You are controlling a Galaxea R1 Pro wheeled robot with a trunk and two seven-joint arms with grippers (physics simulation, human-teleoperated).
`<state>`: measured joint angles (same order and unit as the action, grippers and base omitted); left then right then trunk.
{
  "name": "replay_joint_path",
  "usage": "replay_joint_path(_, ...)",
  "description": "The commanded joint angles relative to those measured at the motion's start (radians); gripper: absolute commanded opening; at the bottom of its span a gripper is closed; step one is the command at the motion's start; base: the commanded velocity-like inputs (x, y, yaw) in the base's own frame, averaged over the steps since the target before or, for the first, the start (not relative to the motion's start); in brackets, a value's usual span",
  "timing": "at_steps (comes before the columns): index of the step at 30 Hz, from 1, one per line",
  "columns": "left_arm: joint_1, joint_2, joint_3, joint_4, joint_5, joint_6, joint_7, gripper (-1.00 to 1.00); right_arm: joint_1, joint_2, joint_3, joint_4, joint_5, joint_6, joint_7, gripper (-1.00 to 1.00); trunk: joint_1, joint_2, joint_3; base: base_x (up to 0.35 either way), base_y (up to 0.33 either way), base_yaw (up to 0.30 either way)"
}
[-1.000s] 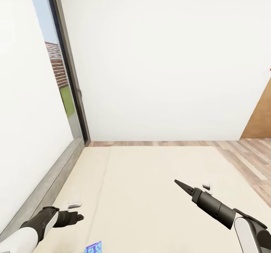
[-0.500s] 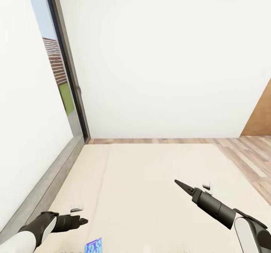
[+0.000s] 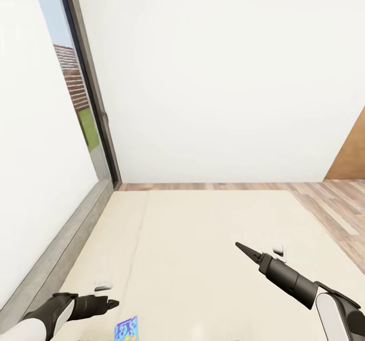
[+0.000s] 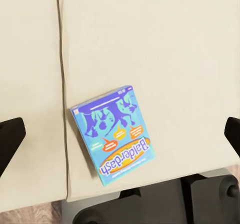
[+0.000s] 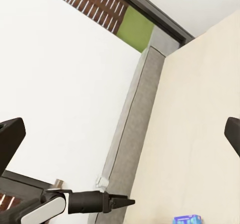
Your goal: Put all the toys in the child's room - the three board games (two on the bed and one on the table), the two jigsaw puzzles on the table, and the tennis ball on the table - inside the toy box on the table in the child's room.
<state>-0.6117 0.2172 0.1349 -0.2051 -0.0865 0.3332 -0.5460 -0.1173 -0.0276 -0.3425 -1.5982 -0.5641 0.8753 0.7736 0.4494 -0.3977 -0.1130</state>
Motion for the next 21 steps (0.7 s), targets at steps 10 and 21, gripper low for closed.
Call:
replay_joint_path(10, 0.000, -0.004, 0.019, -0.002, -0.003, 0.013, -0.008, 1.00, -0.001, 0.000, -0.002, 0.000, -0.001, 0.002, 0.083, 1.00, 0.001, -0.002, -0.019, 0.000, 0.000, 0.000)
replay_joint_path(21, 0.000, -0.003, 0.019, -0.002, 0.003, 0.002, -0.014, 1.00, 0.001, 0.000, -0.009, 0.000, 0.004, -0.006, 0.275, 1.00, 0.001, -0.002, -0.037, 0.000, 0.000, 0.000)
